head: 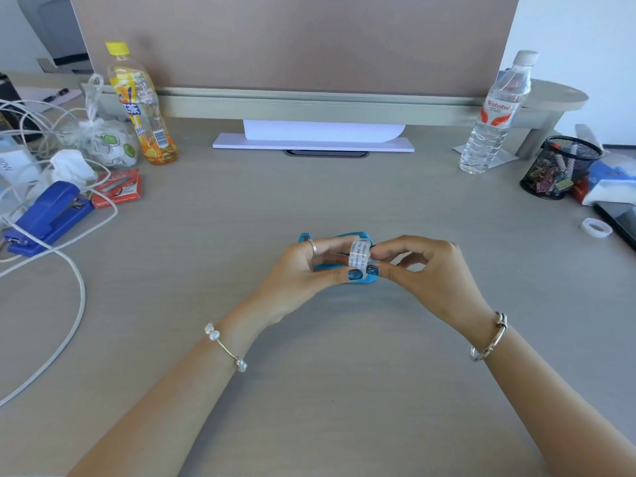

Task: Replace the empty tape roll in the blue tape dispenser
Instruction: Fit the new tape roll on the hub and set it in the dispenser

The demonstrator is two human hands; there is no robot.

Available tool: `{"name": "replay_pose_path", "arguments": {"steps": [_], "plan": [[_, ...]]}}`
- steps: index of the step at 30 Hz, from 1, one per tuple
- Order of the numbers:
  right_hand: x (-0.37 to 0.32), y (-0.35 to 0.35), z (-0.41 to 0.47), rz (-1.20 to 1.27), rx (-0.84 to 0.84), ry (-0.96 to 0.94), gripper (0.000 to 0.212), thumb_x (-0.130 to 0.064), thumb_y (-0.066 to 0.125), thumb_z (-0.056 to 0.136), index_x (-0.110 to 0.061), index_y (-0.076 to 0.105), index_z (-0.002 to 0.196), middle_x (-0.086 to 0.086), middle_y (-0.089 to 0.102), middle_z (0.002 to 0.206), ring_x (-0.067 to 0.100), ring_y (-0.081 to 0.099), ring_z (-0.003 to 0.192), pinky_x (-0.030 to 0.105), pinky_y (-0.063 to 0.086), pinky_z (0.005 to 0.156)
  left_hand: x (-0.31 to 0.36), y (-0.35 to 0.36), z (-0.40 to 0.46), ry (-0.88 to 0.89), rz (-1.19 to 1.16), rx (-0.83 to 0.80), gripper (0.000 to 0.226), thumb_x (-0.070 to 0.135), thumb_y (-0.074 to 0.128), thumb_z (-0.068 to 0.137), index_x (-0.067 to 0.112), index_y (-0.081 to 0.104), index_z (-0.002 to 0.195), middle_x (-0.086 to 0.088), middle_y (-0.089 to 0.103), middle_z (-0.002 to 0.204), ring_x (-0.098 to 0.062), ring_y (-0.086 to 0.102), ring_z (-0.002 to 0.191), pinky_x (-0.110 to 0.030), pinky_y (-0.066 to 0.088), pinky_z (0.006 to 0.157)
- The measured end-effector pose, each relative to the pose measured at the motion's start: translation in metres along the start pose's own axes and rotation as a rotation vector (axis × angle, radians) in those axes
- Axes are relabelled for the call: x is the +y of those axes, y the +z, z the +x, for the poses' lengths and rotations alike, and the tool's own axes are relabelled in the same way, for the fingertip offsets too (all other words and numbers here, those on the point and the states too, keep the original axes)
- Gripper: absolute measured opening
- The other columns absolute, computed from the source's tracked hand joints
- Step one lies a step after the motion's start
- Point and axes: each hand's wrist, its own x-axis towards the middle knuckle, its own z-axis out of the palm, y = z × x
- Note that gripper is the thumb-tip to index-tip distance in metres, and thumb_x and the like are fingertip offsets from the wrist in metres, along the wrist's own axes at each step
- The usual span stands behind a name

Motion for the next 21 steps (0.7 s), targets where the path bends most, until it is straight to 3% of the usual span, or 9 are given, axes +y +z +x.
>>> {"name": "replay_pose_path", "arguments": {"steps": [8,13,17,19,21], "plan": [[0.001,-0.007,-0.001,0.011,-0.016,0.003,0.017,-0.010,0.075,0.071,-0.024,0.072,0.080,-0.011,0.074,0.081,0.005,0.068,0.079,0.022,0.054,0.070,0.005,-0.002,0.002,0.031,0.027,0.036,0.042,0.015,0.074,0.073,0.022,0.064,0.113,-0.003,0.070,0.112,-0.014,0.064,0.105,-0.032,0.050,0.097],[-0.001,-0.016,0.002,0.011,-0.015,0.024,0.012,-0.014,0.074,0.073,-0.022,0.071,0.081,-0.013,0.071,0.085,-0.007,0.062,0.067,0.013,0.049,0.067,0.014,-0.012,0.012,0.049,0.117,0.037,0.043,0.015,0.076,0.073,0.020,0.064,0.113,-0.006,0.069,0.111,-0.017,0.065,0.101,-0.030,0.050,0.094],[0.012,-0.021,0.008,-0.061,-0.026,0.066,0.013,-0.020,0.074,0.073,-0.025,0.072,0.085,-0.009,0.073,0.089,0.002,0.065,0.074,0.019,0.052,0.070,0.023,-0.022,0.022,0.091,0.213,0.054,0.048,0.011,0.075,0.074,0.027,0.060,0.117,0.001,0.066,0.106,-0.011,0.064,0.097,-0.027,0.051,0.092],[0.019,-0.021,0.011,-0.089,-0.030,0.101,0.015,-0.021,0.074,0.074,-0.027,0.072,0.087,-0.009,0.072,0.091,0.009,0.066,0.072,0.013,0.050,0.063,0.026,-0.025,0.026,0.116,0.288,0.051,0.051,0.010,0.073,0.075,0.031,0.058,0.119,0.004,0.064,0.106,-0.007,0.063,0.095,-0.023,0.050,0.092],[0.024,-0.022,0.014,-0.096,-0.034,0.120,0.015,-0.021,0.074,0.074,-0.025,0.071,0.088,-0.009,0.071,0.089,0.004,0.063,0.066,0.007,0.043,0.051,0.026,-0.027,0.031,0.129,0.363,0.044,0.050,0.011,0.073,0.075,0.033,0.058,0.118,0.004,0.063,0.106,-0.008,0.063,0.094,-0.022,0.050,0.092]]}}
